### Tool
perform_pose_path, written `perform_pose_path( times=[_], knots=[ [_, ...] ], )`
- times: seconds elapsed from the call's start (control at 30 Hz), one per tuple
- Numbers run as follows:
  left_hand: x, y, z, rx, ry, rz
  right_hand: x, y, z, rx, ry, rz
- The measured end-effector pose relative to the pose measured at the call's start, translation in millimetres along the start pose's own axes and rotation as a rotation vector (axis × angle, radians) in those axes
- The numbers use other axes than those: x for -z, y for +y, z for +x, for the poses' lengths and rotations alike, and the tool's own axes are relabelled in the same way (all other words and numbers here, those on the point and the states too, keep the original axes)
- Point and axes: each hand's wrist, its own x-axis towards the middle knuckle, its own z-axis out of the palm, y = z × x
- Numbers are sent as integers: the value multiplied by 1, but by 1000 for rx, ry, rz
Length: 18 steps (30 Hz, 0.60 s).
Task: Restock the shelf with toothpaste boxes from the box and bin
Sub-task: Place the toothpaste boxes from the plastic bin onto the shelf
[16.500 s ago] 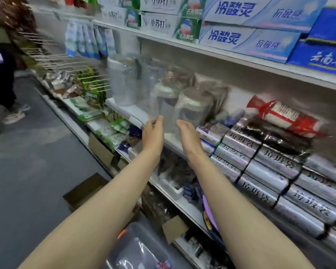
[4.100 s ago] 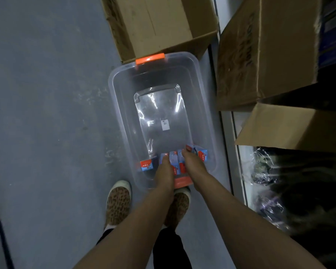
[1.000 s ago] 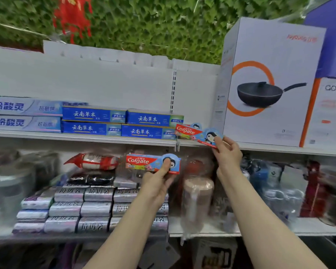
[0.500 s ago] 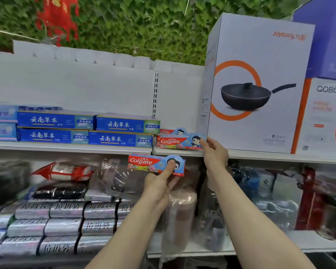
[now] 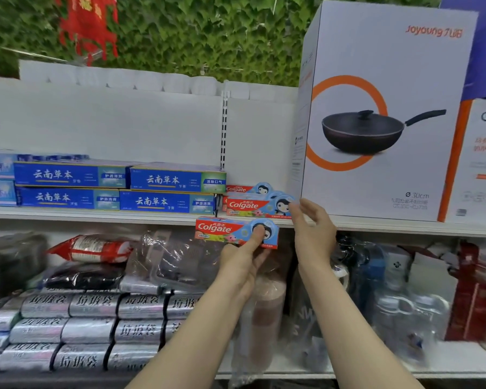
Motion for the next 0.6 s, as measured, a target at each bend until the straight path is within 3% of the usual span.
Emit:
perform_pose_path(
  times=[0.1,0.23,0.4,0.6],
  knots=[
    [-7,-3,0,31,-30,-10,9,-10,-21,-88,-227,261],
    [-11,-7,4,63,-61,4,18,-5,-26,-68,-345,217],
    [-15,-9,4,25,-80,122,30,-9,-11,-15,-262,248],
    [-7,-1,5,-493,292,729,32,-11,20,43,-227,186]
  ],
)
